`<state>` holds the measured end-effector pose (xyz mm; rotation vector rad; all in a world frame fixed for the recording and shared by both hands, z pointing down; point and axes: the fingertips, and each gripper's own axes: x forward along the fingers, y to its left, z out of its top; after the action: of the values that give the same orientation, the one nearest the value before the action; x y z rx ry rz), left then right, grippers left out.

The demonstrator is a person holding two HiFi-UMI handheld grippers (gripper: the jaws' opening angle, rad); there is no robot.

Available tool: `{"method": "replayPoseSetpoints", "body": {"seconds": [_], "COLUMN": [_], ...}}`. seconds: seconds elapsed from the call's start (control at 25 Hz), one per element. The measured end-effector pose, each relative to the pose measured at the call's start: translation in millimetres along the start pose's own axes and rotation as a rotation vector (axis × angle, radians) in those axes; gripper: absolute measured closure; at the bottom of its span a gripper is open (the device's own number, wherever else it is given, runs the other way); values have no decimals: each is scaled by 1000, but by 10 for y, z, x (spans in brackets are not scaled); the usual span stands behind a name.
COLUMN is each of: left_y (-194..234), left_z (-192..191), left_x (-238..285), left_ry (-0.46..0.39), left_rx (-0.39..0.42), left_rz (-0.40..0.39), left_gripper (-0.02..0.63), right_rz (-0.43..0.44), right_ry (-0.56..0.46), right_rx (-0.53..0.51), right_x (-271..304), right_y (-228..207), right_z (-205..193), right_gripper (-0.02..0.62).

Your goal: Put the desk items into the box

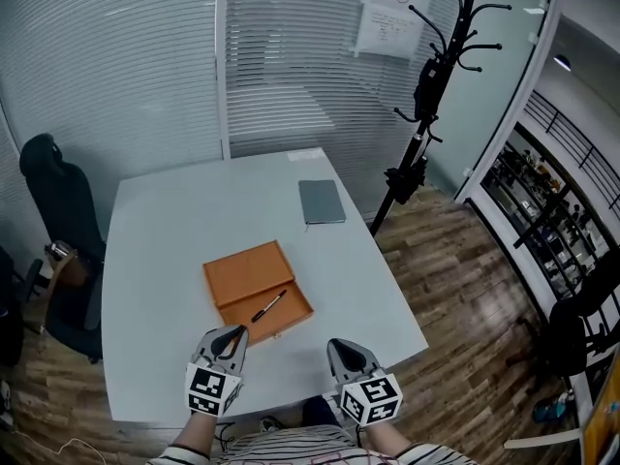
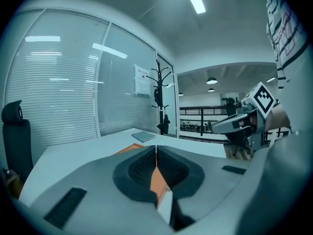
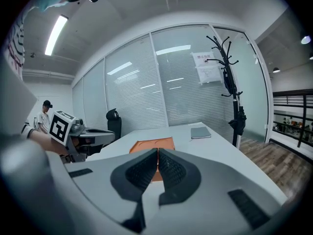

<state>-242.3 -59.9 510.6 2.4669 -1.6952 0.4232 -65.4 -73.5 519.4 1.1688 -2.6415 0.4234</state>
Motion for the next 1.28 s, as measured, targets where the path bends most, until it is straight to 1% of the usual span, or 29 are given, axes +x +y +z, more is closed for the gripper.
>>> {"method": "replayPoseSetpoints", "body": {"seconds": [0.28,0.56,0.76,0.96,1.28], "left_y": [-116,-194,-295,-315,-308], "left_z": [-47,-95,-162,-184,-168], "left_x": [-300,-444,-551,-631,-673], "left_ry": [-16,-28,-22,-28,-32], "left_rx": [-39,-97,-99,-112,-108], "left_rz": [-17,-20,-35,-18,6], "left_gripper": [583,584,584,584,584], "right_rz": [3,34,59,68,62], "right_ry": [-2,21,35,56,36], "right_rx": [-11,-35,-41,-44,-21], "right_x": [-56,-66,-75,-87,-97], "right_y": [148,291,374,405,401], "right_z": [15,-1,-31,-100,-81], "right_gripper": [569,571,571,571,571]}}
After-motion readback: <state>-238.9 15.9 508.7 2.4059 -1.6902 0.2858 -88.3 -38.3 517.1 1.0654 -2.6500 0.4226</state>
